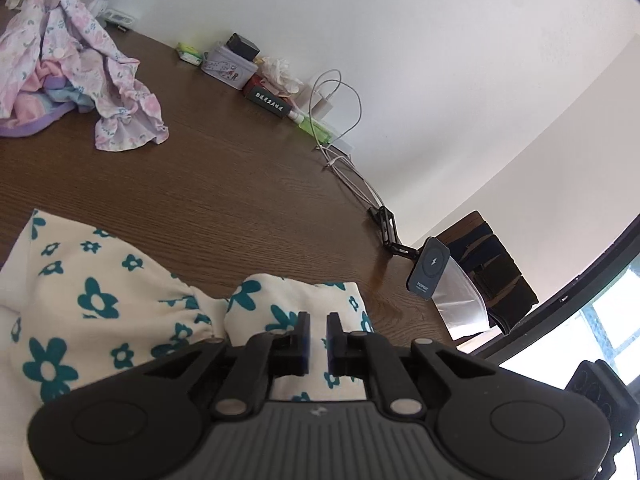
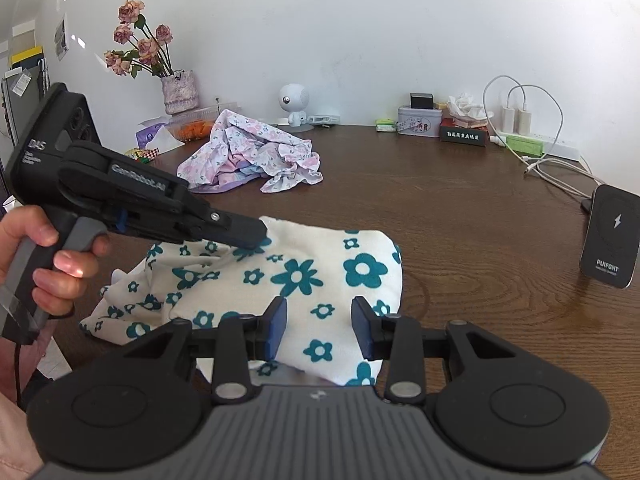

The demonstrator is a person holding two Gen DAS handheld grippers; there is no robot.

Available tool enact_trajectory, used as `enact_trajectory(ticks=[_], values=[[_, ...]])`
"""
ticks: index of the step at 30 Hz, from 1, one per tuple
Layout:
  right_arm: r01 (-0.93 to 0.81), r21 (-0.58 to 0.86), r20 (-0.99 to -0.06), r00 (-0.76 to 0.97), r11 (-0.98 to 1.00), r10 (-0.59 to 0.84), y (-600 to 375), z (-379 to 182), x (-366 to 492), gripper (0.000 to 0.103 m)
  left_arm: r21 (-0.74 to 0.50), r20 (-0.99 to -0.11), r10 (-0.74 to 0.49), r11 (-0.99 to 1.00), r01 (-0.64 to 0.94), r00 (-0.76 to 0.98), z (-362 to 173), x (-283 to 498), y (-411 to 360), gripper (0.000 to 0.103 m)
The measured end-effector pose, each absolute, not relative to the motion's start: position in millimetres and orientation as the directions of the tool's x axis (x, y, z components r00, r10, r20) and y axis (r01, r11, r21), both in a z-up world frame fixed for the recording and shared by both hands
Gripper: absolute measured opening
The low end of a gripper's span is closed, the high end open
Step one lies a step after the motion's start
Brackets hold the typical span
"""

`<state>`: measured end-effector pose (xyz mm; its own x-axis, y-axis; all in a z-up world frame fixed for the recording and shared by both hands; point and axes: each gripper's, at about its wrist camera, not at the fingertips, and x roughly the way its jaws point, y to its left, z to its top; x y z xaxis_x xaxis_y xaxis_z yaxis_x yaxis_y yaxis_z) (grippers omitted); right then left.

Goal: Fold clothes

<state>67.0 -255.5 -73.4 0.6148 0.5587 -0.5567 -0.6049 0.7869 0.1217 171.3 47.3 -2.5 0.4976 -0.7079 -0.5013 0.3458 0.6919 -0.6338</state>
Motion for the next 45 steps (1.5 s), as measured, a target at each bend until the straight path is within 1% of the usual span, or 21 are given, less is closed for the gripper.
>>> enact_trajectory(ticks=[6,14,16,17,19,21,24,25,26,29,33,34,35,36,37,38,39,40,41,42,45], values=[[-0.6,0.13,-0.587,0.595,0.789,0.549,-254,-84,69,0.037,-0.528,-0.606,-0.633,0.773,0.352,0.481,-13,153,33,0.004],[-0.603,0.126,-0.601,0.586,0.788,0.544,-249,-90,69,0.037,-0.464,-0.649,-0.582,0.813,0.351,0.49,-11,153,24,0.003],[-0.601,0.124,-0.6,0.588,0.789,0.542,-247,-88,72,0.038,-0.433,-0.637,-0.572,0.82,0.374,0.517,4,150,20,0.011],[-0.6,0.123,-0.599,0.589,0.79,0.542,-246,-86,74,0.038,-0.415,-0.627,-0.567,0.823,0.387,0.534,11,149,18,0.021],[-0.599,0.122,-0.598,0.592,0.791,0.54,-244,-84,77,0.04,-0.385,-0.609,-0.555,0.831,0.401,0.566,23,150,13,0.034],[-0.597,0.121,-0.597,0.594,0.793,0.539,-241,-81,81,0.04,-0.355,-0.597,-0.535,0.844,0.401,0.598,30,157,7,0.034],[-0.595,0.119,-0.596,0.598,0.795,0.536,-238,-77,85,0.04,-0.328,-0.633,-0.506,0.861,0.389,0.586,23,172,-4,0.032],[-0.594,0.118,-0.595,0.599,0.796,0.536,-236,-76,87,0.04,-0.319,-0.645,-0.496,0.866,0.385,0.582,21,177,-8,0.029],[-0.593,0.117,-0.595,0.6,0.796,0.535,-235,-75,89,0.04,-0.309,-0.657,-0.486,0.871,0.381,0.577,19,182,-11,0.022],[-0.591,0.114,-0.602,0.598,0.799,0.529,-232,-82,90,0.04,-0.304,-0.683,-0.471,0.878,0.369,0.557,3,190,-14,0.021],[-0.591,0.127,-0.591,0.6,0.797,0.539,-234,-85,90,0.04,-0.34,-0.664,-0.494,0.868,0.362,0.561,0,190,-8,0.022],[-0.593,0.137,-0.584,0.599,0.794,0.548,-237,-83,89,0.044,-0.349,-0.652,-0.503,0.863,0.365,0.567,3,188,-6,0.025],[-0.595,0.148,-0.576,0.597,0.79,0.558,-240,-81,88,0.047,-0.36,-0.634,-0.517,0.855,0.372,0.575,8,185,-2,0.032],[-0.597,0.158,-0.569,0.596,0.786,0.567,-242,-79,86,0.059,-0.371,-0.616,-0.531,0.848,0.379,0.582,13,181,1,0.039],[-0.592,0.169,-0.552,0.606,0.788,0.573,-248,-75,83,0.074,-0.379,-0.595,-0.54,0.842,0.385,0.596,18,176,5,0.054],[-0.587,0.18,-0.535,0.615,0.79,0.579,-254,-71,80,0.079,-0.38,-0.568,-0.543,0.84,0.388,0.619,24,169,10,0.071],[-0.582,0.188,-0.517,0.626,0.792,0.583,-260,-67,76,0.084,-0.381,-0.542,-0.545,0.838,0.39,0.64,30,162,14,0.078],[-0.577,0.203,-0.503,0.632,0.791,0.589,-267,-64,74,0.088,-0.384,-0.519,-0.547,0.836,0.392,0.657,35,156,18,0.091],[-0.572,0.218,-0.489,0.637,0.791,0.596,-273,-62,72,0.093,-0.391,-0.499,-0.551,0.832,0.393,0.669,39,149,22,0.098],[-0.567,0.234,-0.474,0.643,0.79,0.601,-280,-59,69,0.101,-0.402,-0.486,-0.557,0.827,0.394,0.673,40,144,26,0.1],[-0.549,0.281,-0.448,0.651,0.787,0.613,-296,-56,64,0.103,-0.427,-0.473,-0.561,0.82,0.381,0.679,41,129,36,0.103]])
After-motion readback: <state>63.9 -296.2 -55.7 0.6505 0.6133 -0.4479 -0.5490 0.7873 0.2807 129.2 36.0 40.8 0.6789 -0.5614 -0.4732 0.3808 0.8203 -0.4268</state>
